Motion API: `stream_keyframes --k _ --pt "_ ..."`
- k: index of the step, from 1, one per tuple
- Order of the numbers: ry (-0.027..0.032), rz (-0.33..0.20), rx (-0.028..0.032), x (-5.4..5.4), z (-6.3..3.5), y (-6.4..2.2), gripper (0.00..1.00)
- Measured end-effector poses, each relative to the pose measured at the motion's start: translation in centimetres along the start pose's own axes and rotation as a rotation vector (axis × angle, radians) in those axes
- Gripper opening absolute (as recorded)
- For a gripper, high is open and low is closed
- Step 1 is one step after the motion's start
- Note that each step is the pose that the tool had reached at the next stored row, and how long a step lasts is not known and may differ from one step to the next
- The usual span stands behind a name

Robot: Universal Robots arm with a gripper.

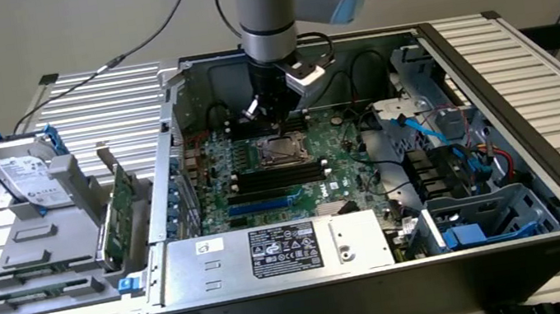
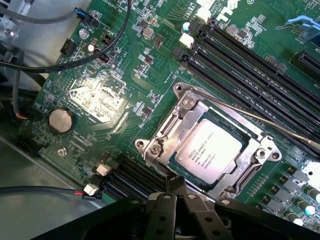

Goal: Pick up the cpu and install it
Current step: 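Install the first cpu locking lever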

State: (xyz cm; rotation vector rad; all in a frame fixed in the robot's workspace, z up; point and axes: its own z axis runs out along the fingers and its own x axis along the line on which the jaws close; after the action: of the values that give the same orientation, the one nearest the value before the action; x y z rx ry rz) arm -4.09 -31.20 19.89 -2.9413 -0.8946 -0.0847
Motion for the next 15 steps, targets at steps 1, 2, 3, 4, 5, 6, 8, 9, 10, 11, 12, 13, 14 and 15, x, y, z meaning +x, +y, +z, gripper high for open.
stream_keyframes --k 1,2,3,4,5,6,8,9,10,11,12,13,14,15 --pt "-0.0016 0.0 -0.0023 0.0 -0.01 0.0 0.11" --pt "-0.0031 0.0 -0.0042 -0.01 -0.02 0.01 0.11" --pt "-0.0045 0.0 -0.0061 -0.01 -0.02 0.01 0.11" --pt "-0.0053 0.0 -0.0072 -0.01 -0.02 0.01 0.11" --pt "-0.0055 0.0 -0.0076 -0.01 -0.02 0.0 0.11" --pt "-0.0059 0.0 -0.008 0.0 -0.03 -0.01 0.11" --pt "-0.0061 0.0 -0.008 0.02 -0.03 -0.03 0.11" --pt "-0.006 0.0 -0.008 0.04 -0.03 -0.03 0.11" --pt "-0.0061 0.0 -0.0079 0.06 -0.03 -0.03 0.11" --pt "-0.0061 0.0 -0.0077 0.08 -0.03 -0.02 0.11" --pt "-0.0061 0.0 -0.0076 0.12 -0.02 0.0 0.11" --pt "-0.0061 0.0 -0.0075 0.16 -0.02 0.02 0.11" --pt "-0.0061 0.0 -0.0073 0.19 -0.02 0.05 0.11" --pt "-0.0062 0.0 -0.0072 0.23 -0.02 0.07 0.11"
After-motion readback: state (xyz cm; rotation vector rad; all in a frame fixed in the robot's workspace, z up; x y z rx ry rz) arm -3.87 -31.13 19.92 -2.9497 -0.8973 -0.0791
